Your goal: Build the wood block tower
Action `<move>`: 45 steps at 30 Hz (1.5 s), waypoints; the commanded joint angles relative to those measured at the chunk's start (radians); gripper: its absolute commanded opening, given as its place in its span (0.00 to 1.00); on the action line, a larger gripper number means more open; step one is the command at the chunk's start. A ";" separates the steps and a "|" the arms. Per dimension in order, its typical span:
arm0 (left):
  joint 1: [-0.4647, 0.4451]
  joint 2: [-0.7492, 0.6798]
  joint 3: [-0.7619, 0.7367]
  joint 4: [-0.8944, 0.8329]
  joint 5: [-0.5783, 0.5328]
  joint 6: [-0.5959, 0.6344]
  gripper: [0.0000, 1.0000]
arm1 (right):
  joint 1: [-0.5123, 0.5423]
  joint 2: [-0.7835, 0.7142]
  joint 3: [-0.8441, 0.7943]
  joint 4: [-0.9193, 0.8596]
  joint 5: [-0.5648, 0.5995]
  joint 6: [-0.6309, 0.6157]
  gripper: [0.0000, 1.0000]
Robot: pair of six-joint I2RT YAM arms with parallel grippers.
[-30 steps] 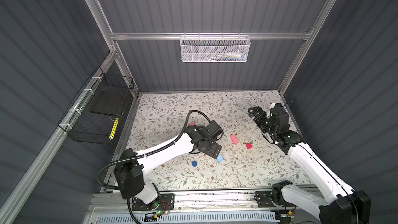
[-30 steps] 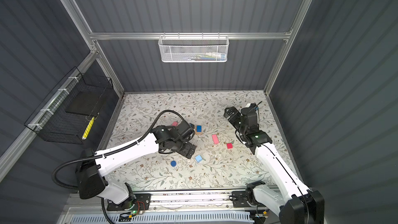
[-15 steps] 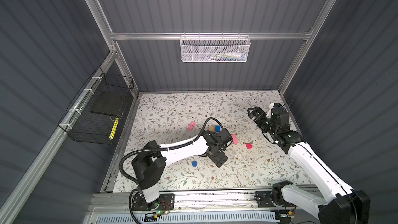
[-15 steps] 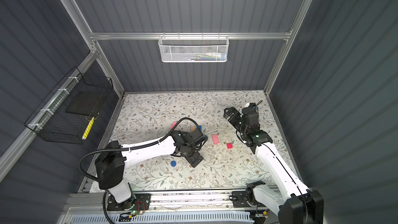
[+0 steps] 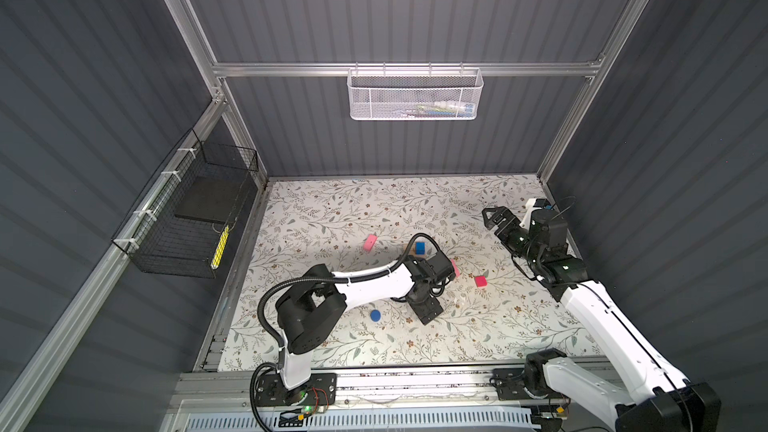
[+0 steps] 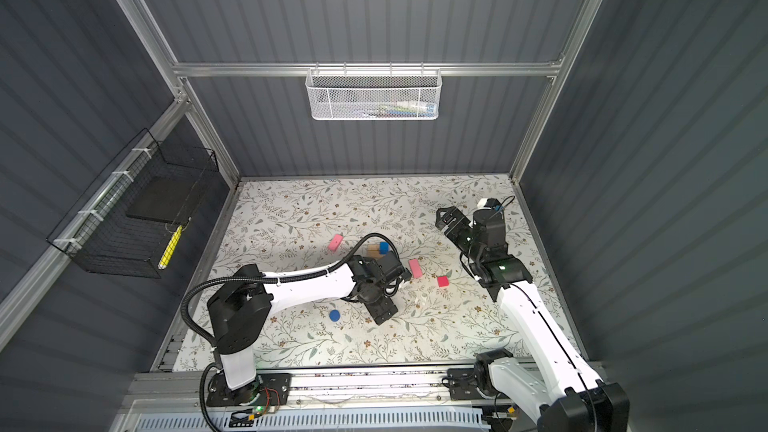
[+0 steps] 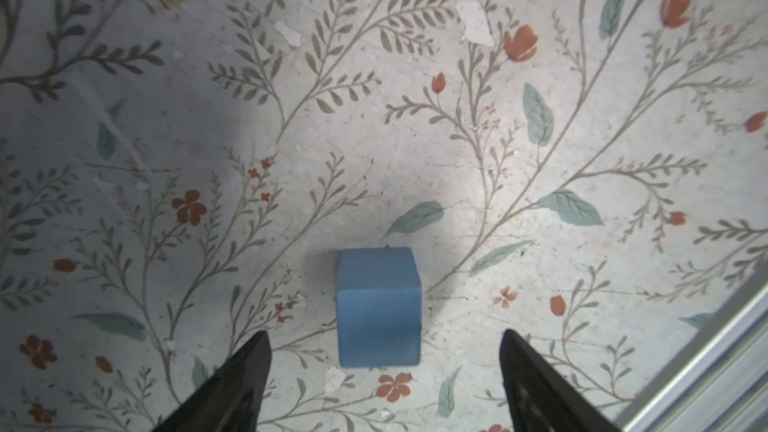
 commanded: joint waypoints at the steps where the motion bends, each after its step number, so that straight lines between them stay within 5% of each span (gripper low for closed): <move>1: 0.001 0.021 0.021 -0.012 0.025 0.024 0.81 | -0.009 -0.005 -0.020 -0.006 -0.008 -0.012 0.99; 15: 0.001 0.038 0.031 0.000 0.005 0.004 0.58 | -0.016 0.002 -0.024 0.003 -0.025 -0.007 0.99; 31: 0.001 0.047 0.034 0.005 -0.021 -0.012 0.46 | -0.019 0.002 -0.027 0.003 -0.028 -0.010 0.99; 45: 0.001 0.034 0.057 -0.026 -0.074 -0.079 0.07 | -0.023 0.025 -0.026 0.014 -0.035 -0.006 0.99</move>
